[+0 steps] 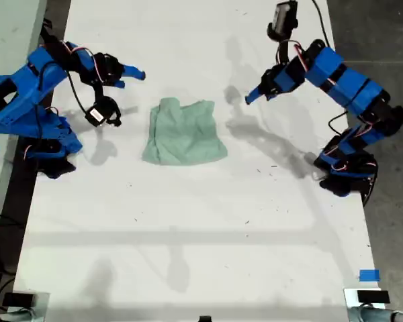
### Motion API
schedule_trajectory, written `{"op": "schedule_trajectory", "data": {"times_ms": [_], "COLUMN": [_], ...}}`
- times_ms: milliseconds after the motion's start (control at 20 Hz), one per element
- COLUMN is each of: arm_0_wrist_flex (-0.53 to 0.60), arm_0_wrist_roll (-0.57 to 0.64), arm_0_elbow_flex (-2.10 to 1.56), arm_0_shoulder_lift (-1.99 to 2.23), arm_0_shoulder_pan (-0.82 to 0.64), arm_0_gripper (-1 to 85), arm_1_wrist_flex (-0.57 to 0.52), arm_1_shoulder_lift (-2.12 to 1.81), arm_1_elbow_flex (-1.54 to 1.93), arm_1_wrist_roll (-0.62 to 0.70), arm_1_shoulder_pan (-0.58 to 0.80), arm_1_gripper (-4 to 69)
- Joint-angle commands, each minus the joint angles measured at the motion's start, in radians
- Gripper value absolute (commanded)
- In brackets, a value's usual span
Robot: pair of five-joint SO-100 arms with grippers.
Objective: Fold tshirt
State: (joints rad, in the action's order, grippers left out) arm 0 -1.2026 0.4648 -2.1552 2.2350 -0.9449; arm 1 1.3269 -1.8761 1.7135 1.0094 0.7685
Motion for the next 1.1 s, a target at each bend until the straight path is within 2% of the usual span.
{"op": "schedule_trajectory", "data": {"times_ms": [0, 50, 100, 200, 250, 400, 500, 700, 750, 800, 850, 900, 1000, 1050], "arm_0_wrist_flex": [0.167, 0.23, 0.275, 0.426, 0.494, 0.623, 0.638, 0.678, 0.611, 0.391, 0.229, 0.156, 0.16, 0.156], "arm_0_wrist_roll": [-0.146, -0.196, -0.279, -0.4, -0.462, -0.594, -0.646, -0.669, -0.704, -0.775, -0.741, -0.672, -0.675, -0.669], "arm_0_elbow_flex": [-0.232, -0.321, -0.403, -0.574, -0.649, -0.79, -0.813, -0.963, -1.04, -1.031, -1.039, -1.043, -1.039, -1.037], "arm_0_shoulder_lift": [0.169, 0.207, 0.236, 0.307, 0.336, 0.351, 0.359, 0.621, 0.831, 1.02, 1.216, 1.367, 1.355, 1.355], "arm_0_shoulder_pan": [0.218, 0.307, 0.374, 0.508, 0.569, 0.699, 0.735, 0.762, 0.775, 0.804, 0.785, 0.758, 0.759, 0.765], "arm_0_gripper": [18.9, 14.4, 6.0, 0.1, 0.1, 0.1, 0.1, 0.1, 0.1, 0.1, 0.1, 0.1, 0.1, 3.7], "arm_1_wrist_flex": [-0.117, -0.146, -0.169, -0.186, -0.181, -0.117, -0.054, -0.051, -0.051, -0.058, -0.075, -0.092, -0.089, -0.089], "arm_1_shoulder_lift": [-0.287, -0.383, -0.488, -0.721, -0.851, -1.236, -1.494, -1.549, -1.549, -1.557, -1.566, -1.585, -1.594, -1.598], "arm_1_elbow_flex": [0.345, 0.472, 0.601, 0.839, 0.945, 1.186, 1.338, 1.348, 1.348, 1.35, 1.358, 1.365, 1.365, 1.365], "arm_1_wrist_roll": [-0.118, -0.175, -0.241, -0.367, -0.449, -0.666, -0.833, -0.957, -0.989, -1.017, -1.035, -1.014, -0.782, -0.64], "arm_1_shoulder_pan": [-0.083, -0.114, -0.144, -0.193, -0.222, -0.368, -0.449, -0.509, -0.525, -0.546, -0.566, -0.574, -0.515, -0.483], "arm_1_gripper": [19.1, 18.3, 15.9, 3.2, -0.5, -0.7, -0.7, -0.6, -0.5, 1.4, 1.5, 2.0, 2.9, 2.9]}}
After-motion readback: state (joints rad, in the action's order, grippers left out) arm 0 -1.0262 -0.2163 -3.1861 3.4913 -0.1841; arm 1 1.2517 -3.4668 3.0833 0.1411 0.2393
